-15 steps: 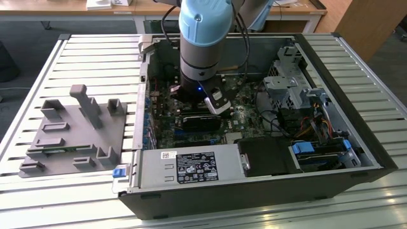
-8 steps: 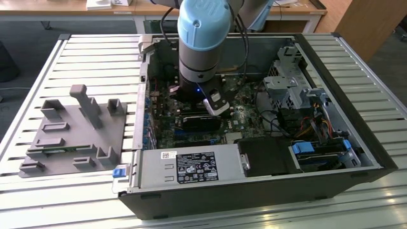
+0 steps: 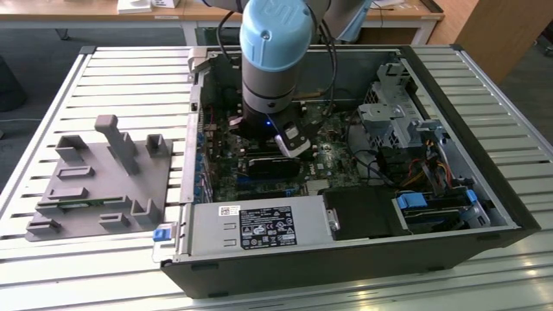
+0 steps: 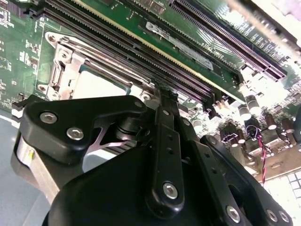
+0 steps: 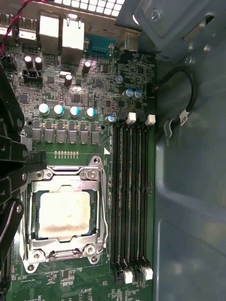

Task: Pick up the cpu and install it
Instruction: 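Install the second cpu locking lever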

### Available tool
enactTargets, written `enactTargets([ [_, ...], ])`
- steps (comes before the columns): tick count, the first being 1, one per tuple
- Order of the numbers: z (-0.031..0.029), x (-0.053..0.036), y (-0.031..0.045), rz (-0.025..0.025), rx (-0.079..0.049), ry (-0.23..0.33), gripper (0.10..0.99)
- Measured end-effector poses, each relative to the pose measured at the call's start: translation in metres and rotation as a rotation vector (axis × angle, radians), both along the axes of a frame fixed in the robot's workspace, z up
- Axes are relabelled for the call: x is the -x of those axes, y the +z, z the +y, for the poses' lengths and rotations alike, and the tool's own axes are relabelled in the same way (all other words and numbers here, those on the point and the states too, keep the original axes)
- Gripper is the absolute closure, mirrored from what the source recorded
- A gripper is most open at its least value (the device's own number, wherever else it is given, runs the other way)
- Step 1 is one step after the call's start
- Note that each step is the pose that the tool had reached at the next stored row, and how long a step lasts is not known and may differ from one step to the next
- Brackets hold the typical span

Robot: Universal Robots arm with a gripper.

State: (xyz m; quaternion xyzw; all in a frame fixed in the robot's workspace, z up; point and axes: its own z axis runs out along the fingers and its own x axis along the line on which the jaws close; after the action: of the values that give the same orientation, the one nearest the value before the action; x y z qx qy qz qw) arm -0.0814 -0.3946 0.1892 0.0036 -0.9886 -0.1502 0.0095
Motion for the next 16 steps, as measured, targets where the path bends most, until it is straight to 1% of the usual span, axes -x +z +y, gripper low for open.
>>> enactTargets([
  [7, 0.0000, 0.0017, 0.0008, 0.0000, 0.001, 0.000, 0.980],
  [11, 0.0002, 0.0025, 0.0030, -0.0002, 0.001, 0.000, 0.980],
  [16, 0.0003, 0.0026, 0.0075, 0.0000, 0.001, -0.002, 0.980],
])
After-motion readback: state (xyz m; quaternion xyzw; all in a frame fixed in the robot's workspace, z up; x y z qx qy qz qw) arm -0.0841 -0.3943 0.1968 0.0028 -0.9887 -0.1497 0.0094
